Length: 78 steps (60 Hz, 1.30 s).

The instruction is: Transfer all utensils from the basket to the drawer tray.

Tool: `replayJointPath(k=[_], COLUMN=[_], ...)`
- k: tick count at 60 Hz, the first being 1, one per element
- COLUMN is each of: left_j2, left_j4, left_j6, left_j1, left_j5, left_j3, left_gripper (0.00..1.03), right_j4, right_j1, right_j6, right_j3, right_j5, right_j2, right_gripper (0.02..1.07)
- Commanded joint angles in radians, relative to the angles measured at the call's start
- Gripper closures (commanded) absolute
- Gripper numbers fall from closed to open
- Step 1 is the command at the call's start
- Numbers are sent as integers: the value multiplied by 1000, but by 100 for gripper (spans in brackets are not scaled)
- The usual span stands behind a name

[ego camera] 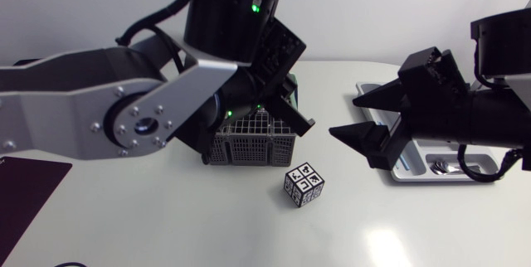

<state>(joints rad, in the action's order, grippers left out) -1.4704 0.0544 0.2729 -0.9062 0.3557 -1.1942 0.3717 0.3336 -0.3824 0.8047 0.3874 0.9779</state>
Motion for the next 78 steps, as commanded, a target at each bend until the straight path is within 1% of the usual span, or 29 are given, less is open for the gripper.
replayJointPath(k=[1,11,17,23,28,34,38,39,43,52,67,69,72,78], left_j2=[9,-11,-25,-34,-38,-39,-42,-42,-44,-48,-51,-51,-51,-50], left_j4=[58,154,200,226,236,245,251,252,256,262,274,275,277,279], left_j6=[-110,-193,-228,-250,-256,-259,-264,-264,-265,-265,-265,-267,-268,-271], left_j1=[3,18,30,46,49,49,53,53,53,53,59,61,64,69], left_j5=[-40,-130,-181,-216,-235,-244,-261,-262,-262,-270,-285,-287,-288,-294], left_j3=[-77,-137,-166,-183,-188,-193,-196,-197,-197,-200,-217,-217,-220,-225], left_gripper=[100,100,100,100,100,100,100,100,100,100,100,99,96,95], right_j4=[-13,-36,-50,-74,-94,-106,-108,-109,-117,-117,-105,-103,-99,-94], right_j1=[30,62,73,104,122,131,136,139,142,147,171,173,173,174], right_j6=[80,137,151,157,163,166,168,166,165,155,125,117,116,111], right_j3=[47,91,105,105,106,110,114,114,114,114,97,94,91,87], right_j5=[-12,-28,-35,-73,-87,-97,-97,-99,-107,-107,-99,-96,-91,-87], right_j2=[48,119,142,154,166,177,189,194,199,200,199,199,199,199], right_gripper=[13,17,24,35,48,57,58,61,67,88,98,102,102,102])
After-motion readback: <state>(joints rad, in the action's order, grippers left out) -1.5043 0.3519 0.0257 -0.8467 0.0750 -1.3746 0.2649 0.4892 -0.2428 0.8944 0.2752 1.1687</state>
